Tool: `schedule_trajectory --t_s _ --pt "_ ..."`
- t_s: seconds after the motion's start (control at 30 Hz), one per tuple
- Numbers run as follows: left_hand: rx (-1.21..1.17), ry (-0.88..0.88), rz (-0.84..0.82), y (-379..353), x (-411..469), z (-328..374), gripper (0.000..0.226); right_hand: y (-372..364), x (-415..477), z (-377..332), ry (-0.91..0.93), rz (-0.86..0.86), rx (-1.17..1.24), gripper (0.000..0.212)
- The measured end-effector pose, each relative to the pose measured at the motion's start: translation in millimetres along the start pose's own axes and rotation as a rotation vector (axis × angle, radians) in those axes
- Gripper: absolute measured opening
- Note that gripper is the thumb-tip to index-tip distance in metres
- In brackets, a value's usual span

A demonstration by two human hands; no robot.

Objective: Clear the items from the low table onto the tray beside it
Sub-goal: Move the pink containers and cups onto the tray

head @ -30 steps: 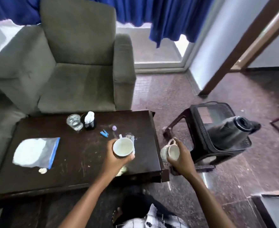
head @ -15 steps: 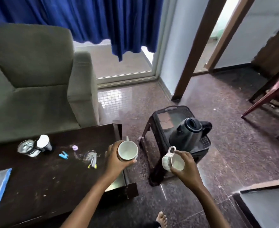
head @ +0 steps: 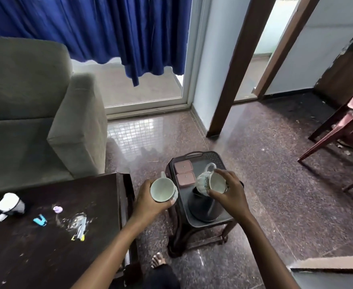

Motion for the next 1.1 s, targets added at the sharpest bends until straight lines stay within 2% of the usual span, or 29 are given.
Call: schedule_trajectory --t_s 0.1,0.37,0.6,0.8,0.97,1.1 --pt "-0.027 -0.005 0.010 -22 27 12 0.062 -8 32 4 -0.011 0.015 -0.004 0.060" --pt "-0.037 0.046 0.019 -59 89 18 0.068 -44 120 47 -0.096 -0.089 -0.145 0.065" --pt "0.005 0.068 0.090 -85 128 23 0.068 -104 188 112 -0.209 -0.379 -0.348 0.069" --pt "0.078 0.127 0.149 -118 141 30 0.074 -152 215 153 -0.176 -0.546 -0.472 0.059" --pt "0.163 0.127 0.160 -142 136 28 0.072 -175 216 176 -0.075 -0.570 -0.538 0.052" --pt "0.183 0.120 0.154 -152 129 30 0.070 -187 213 184 -0.063 -0.563 -0.533 0.051"
Point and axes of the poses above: each hand's wrist, its own x-axis towards the middle knuckle, its own y-axis out of the back of the hand, z = x × y, the point moved 1 cm from there along x, towards the middle knuckle, and after that the axes turned 13 degrees about z, right-handed, at the moved point
